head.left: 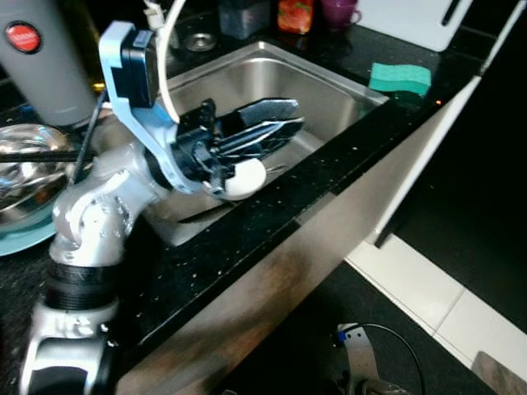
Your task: Kitchen organization
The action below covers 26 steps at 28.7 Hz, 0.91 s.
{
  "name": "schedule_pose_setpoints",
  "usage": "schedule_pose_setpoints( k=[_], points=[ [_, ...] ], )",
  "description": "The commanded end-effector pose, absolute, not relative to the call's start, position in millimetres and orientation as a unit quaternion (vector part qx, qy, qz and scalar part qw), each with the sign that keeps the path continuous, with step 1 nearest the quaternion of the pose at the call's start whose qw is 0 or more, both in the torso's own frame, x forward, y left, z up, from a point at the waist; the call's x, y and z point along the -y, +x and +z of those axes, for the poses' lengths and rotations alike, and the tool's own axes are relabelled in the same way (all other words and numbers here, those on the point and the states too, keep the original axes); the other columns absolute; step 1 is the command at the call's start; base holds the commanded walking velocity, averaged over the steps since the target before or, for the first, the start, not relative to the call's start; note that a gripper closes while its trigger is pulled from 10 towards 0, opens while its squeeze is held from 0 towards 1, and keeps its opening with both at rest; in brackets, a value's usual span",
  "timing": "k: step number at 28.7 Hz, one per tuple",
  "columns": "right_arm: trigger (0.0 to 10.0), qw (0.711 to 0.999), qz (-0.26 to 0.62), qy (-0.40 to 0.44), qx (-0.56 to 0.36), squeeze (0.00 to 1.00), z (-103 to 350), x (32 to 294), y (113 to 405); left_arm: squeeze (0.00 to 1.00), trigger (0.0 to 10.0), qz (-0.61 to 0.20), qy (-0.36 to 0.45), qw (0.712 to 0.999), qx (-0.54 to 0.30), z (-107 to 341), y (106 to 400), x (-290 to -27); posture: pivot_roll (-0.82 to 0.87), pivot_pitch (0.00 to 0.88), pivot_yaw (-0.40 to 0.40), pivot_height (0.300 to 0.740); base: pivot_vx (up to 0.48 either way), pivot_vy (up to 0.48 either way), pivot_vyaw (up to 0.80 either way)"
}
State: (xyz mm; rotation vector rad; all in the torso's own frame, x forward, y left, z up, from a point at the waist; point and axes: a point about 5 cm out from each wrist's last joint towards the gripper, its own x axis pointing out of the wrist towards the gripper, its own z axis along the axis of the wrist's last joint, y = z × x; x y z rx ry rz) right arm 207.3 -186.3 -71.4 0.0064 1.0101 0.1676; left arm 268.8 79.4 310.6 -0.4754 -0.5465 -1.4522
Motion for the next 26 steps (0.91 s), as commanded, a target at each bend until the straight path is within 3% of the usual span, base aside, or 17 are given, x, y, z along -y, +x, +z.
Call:
schedule_pose_setpoints(
  k=[1, 5, 8, 12, 14, 19, 26],
  points=[
    [10.0, 0.866, 0.076, 0.015, -0.494, 0.00, -76, 185, 200, 0.00, 10.0, -0.622, -0.255, 0.704, 0.231, 308, 266, -71, 0.05, 0.135, 0.021, 0.740, 0.000, 0.000, 0.00],
    [10.0, 0.867, 0.076, 0.015, -0.492, 0.00, -75, 185, 201, 0.00, 10.0, -0.592, -0.288, 0.718, 0.225, 311, 266, -69, 0.07, 0.129, 0.013, 0.740, 0.000, 0.000, 0.00],
    [10.0, 0.867, 0.078, 0.014, -0.492, 0.00, -74, 184, 202, 0.00, 10.0, -0.548, -0.299, 0.754, 0.202, 306, 270, -71, 0.08, 0.122, 0.016, 0.740, 0.000, 0.000, 0.00],
    [10.0, 0.867, 0.079, 0.015, -0.491, 0.00, -74, 184, 203, 0.00, 10.0, -0.533, -0.301, 0.767, 0.190, 302, 270, -73, 0.08, 0.118, 0.017, 0.740, 0.000, 0.000, 0.00],
    [10.0, 0.868, 0.079, 0.016, -0.490, 0.00, -74, 184, 203, 0.00, 10.0, -0.523, -0.281, 0.788, 0.163, 292, 268, -73, 0.08, 0.111, 0.018, 0.740, 0.000, 0.000, 0.00],
    [10.0, 0.868, 0.079, 0.016, -0.489, 0.00, -74, 183, 204, 0.00, 10.0, -0.514, -0.289, 0.799, 0.117, 273, 266, -68, 0.08, 0.103, 0.016, 0.740, 0.000, 0.000, 0.00],
    [10.0, 0.869, 0.077, 0.015, -0.489, 0.00, -74, 183, 204, 0.00, 10.0, -0.495, -0.288, 0.814, 0.095, 263, 264, -64, 0.08, 0.081, 0.016, 0.740, -0.291, 0.000, 0.00]
  ],
)
